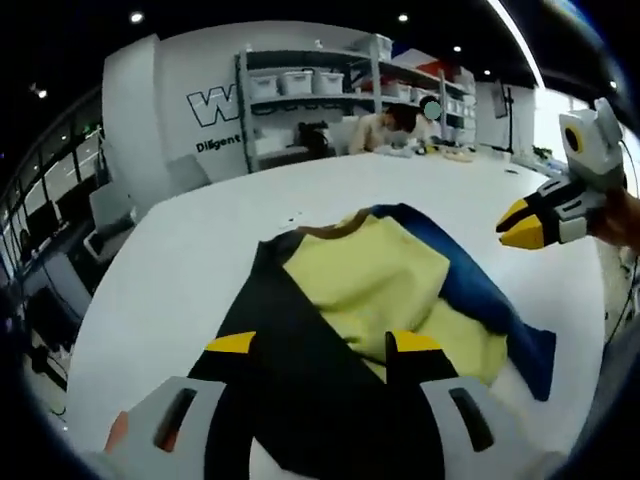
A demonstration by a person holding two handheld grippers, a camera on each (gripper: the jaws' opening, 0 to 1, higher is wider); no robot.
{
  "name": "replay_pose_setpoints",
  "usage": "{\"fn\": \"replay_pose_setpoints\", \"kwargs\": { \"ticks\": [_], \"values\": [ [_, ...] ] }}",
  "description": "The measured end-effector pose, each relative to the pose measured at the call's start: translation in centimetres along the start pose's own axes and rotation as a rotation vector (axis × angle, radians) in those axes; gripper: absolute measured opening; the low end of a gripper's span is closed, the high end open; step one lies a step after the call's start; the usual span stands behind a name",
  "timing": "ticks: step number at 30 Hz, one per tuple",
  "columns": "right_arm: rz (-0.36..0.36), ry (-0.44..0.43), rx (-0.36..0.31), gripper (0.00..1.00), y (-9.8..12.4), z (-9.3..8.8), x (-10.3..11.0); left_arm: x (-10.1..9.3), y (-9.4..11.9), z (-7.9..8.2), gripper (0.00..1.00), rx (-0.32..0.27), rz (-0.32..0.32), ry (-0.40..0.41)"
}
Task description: Fold the garment on the visible template until the final outline fits inside the template.
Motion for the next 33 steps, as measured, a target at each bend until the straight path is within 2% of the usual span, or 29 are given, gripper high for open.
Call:
{"fn": "replay_pose_setpoints", "kwargs": {
  "ticks": [2, 8, 18, 23, 33],
  "values": [
    [-0.001, -0.002, -0.002, 0.08, 0.4, -0.2, 0.2, -0.2, 0.4, -0.1, 0.45, 0.005, -0.006, 0.000],
    [0.003, 0.000, 0.014, 0.08, 1.4, -1.5, 1.1, -0.9, 1.9, -0.3, 0.46, -0.003, -0.002, 0.007],
    [0.025, -0.001, 0.028, 0.08, 3.6, -3.0, 3.2, -2.4, 5.0, -0.4, 0.45, -0.040, 0.000, 0.043],
    [0.040, -0.006, 0.058, 0.09, 4.3, -4.2, 4.0, -3.3, 6.2, -0.9, 0.45, -0.044, -0.013, 0.043],
    [0.104, -0.007, 0.158, 0.10, 4.8, -5.9, 6.7, -4.8, 8.1, -1.3, 0.44, -0.043, -0.032, 0.055]
  ]
}}
Point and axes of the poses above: the point that each gripper's makers call its tool centre point, and the gripper's own axes: y roughly backward along the fingers, x roughly to its left, z roughly out of its top, the point moved 8 cm from there along y, roughly backward along the fingers, and after that the axes turned 9 degrees about -y, right-handed, at the moved point
